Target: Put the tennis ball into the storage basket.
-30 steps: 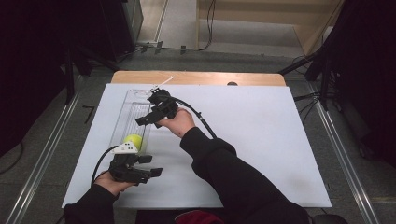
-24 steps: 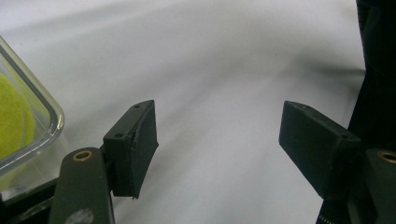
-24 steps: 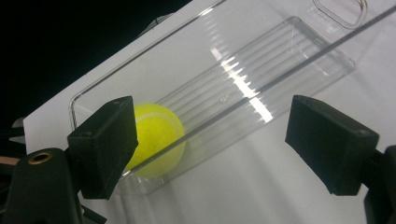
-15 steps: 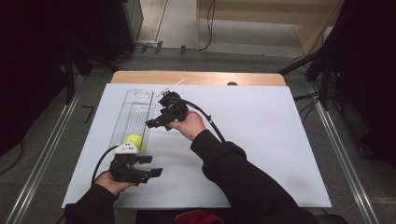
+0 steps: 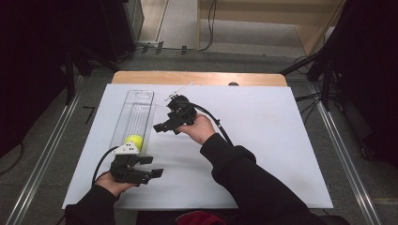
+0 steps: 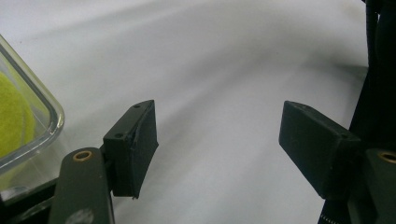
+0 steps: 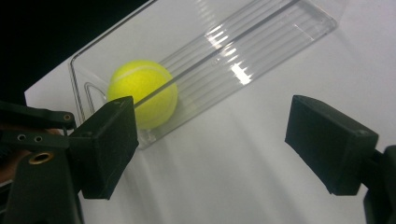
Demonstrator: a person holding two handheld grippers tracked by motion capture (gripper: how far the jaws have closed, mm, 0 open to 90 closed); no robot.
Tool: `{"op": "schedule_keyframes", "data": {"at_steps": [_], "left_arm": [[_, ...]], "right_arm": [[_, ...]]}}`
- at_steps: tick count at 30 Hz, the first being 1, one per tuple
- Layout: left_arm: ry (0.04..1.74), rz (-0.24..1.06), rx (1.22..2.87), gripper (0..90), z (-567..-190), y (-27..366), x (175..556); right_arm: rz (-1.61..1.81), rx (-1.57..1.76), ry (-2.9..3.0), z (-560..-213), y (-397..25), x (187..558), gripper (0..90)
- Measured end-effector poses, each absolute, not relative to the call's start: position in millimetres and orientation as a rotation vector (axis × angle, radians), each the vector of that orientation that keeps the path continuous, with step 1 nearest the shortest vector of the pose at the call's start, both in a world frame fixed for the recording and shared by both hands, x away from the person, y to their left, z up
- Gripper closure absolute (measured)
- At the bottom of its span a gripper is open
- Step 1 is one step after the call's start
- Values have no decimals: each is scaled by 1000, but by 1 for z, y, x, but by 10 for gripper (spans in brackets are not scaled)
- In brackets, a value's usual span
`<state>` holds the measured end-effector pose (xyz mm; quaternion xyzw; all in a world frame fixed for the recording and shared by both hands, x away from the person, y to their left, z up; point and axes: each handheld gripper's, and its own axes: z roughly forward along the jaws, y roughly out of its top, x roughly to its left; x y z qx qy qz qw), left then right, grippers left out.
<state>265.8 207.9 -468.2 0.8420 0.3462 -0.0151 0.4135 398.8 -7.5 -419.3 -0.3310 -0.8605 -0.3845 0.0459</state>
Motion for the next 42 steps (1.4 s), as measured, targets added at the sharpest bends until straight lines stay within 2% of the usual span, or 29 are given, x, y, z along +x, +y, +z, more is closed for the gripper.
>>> {"op": "schedule_keyframes", "data": {"at_steps": [42], "left_arm": [[880,-34,2116,286,-469,207,266]], "right_arm": [[-1188,-1034,-2606,-430,-69,367,153]]}}
